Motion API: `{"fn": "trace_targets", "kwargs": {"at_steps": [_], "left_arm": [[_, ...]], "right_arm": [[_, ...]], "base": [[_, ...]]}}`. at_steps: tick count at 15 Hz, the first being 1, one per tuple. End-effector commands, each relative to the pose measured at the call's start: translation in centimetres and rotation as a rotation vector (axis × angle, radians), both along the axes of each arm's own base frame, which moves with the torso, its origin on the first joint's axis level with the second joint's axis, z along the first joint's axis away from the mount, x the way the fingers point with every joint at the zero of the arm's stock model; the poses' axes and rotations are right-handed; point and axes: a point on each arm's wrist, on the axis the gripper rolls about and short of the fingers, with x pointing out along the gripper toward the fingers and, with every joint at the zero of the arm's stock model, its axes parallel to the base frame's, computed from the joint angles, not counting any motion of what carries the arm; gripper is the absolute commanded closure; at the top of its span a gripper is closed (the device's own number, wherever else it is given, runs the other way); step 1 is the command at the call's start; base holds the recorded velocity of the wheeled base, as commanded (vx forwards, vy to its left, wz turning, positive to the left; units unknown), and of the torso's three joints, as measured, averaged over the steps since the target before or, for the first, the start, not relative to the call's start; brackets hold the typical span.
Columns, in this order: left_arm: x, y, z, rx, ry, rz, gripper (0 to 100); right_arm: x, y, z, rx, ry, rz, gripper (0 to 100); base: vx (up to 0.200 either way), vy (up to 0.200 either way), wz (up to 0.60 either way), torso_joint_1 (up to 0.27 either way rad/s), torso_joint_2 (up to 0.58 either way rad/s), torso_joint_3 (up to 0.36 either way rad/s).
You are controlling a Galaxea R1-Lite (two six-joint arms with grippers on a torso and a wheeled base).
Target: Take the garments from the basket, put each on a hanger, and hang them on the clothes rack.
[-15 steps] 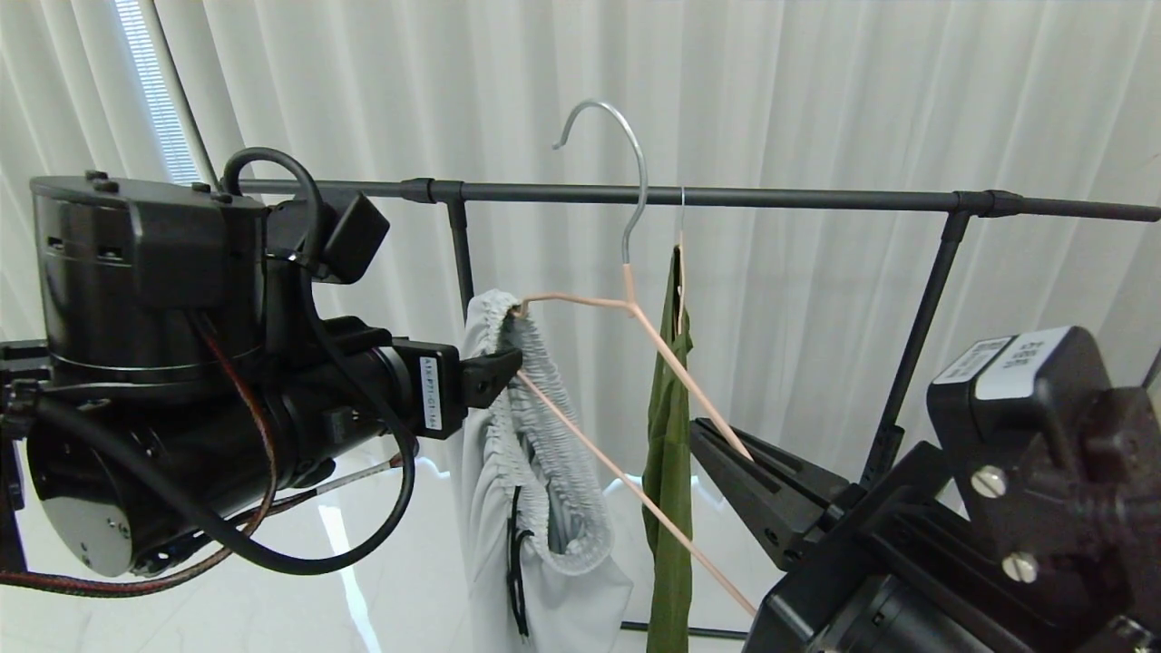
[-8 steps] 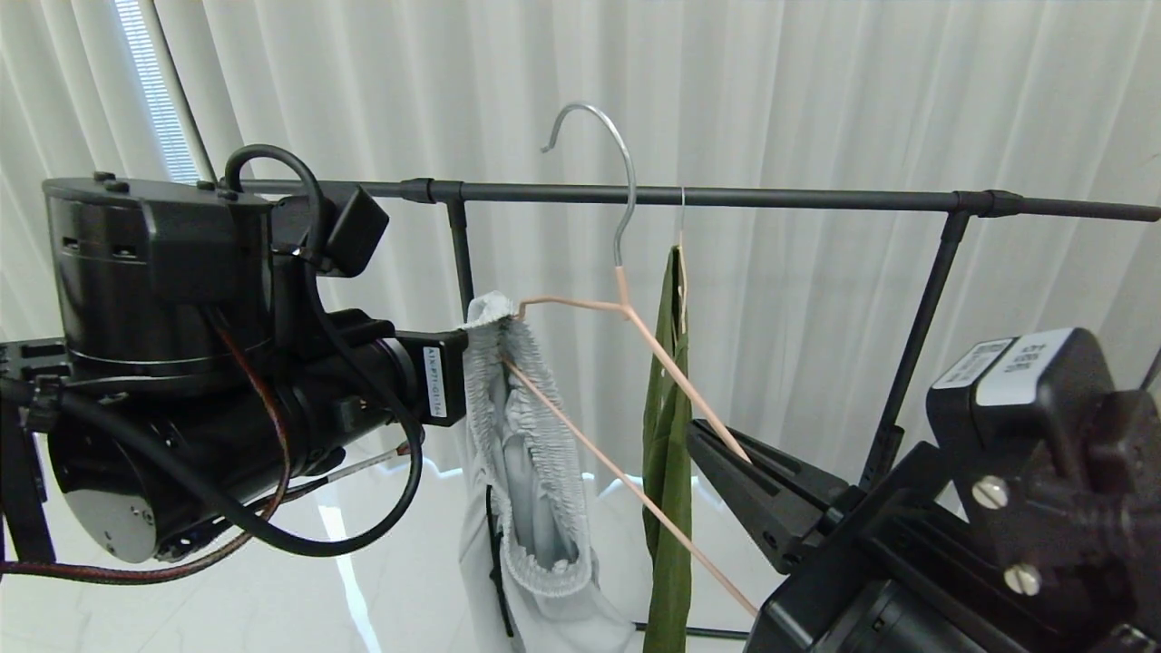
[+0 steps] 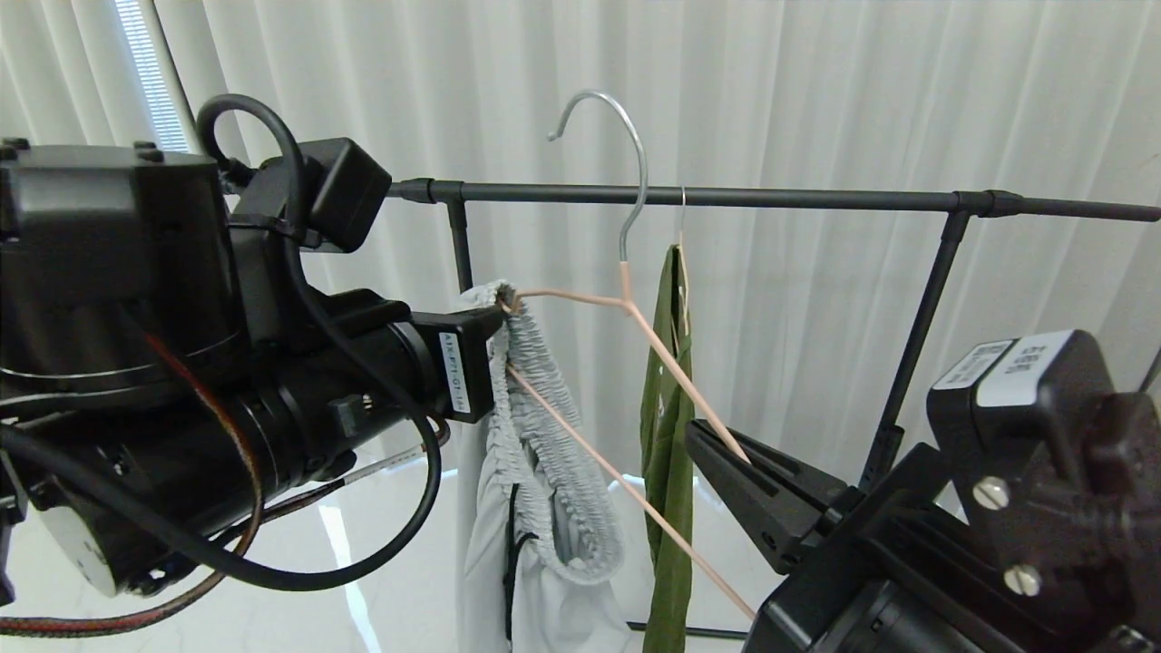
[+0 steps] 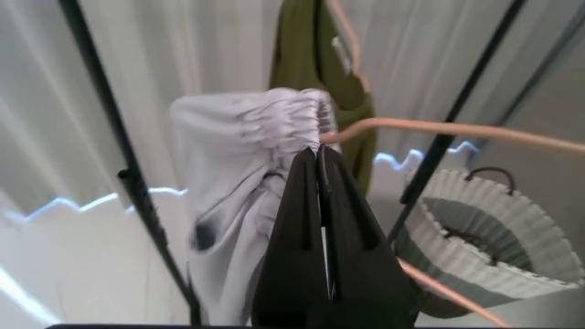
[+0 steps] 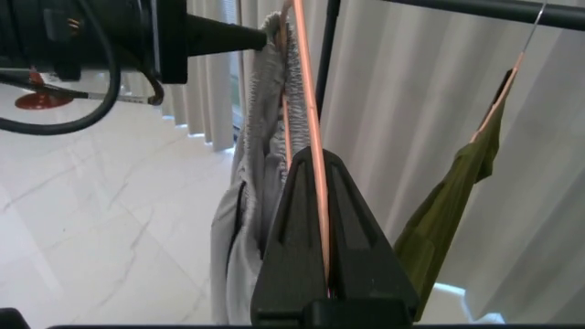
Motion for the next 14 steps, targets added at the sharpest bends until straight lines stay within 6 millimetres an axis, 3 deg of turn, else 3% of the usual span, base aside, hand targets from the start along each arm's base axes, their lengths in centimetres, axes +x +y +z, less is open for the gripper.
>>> {"fn": "trace_targets", "kwargs": {"at_steps": [1,6,11,14], "left_arm": [[-1.1,-0.1,0.6,-0.02,-0.02,-0.039,100],[-3.0,0.2,0.9,0.032,-0.073,-0.124,100],[-3.6,0.2,1.5,0.031,-0.112,-0.176,100],[-4.6,0.0,1.8,0.012,-0.125,-0.252,100]], "right_arm": [[0.1,0.1,-0.3,-0.011,0.002,0.003,100],[0.8,0.1,-0.6,-0.002,0.025,0.012,100],[0.9,0.1,-2.1,-0.033,0.063,0.061,100],[1.3,1.0,-3.2,-0.054,0.097,0.087,100]], "base": [[0.0,0.0,0.0,0.0,0.0,0.0],[0.0,0.0,0.0,0.0,0.0,0.0],[0.0,0.0,0.0,0.0,0.0,0.0],[0.0,0.0,0.0,0.0,0.0,0.0]]}}
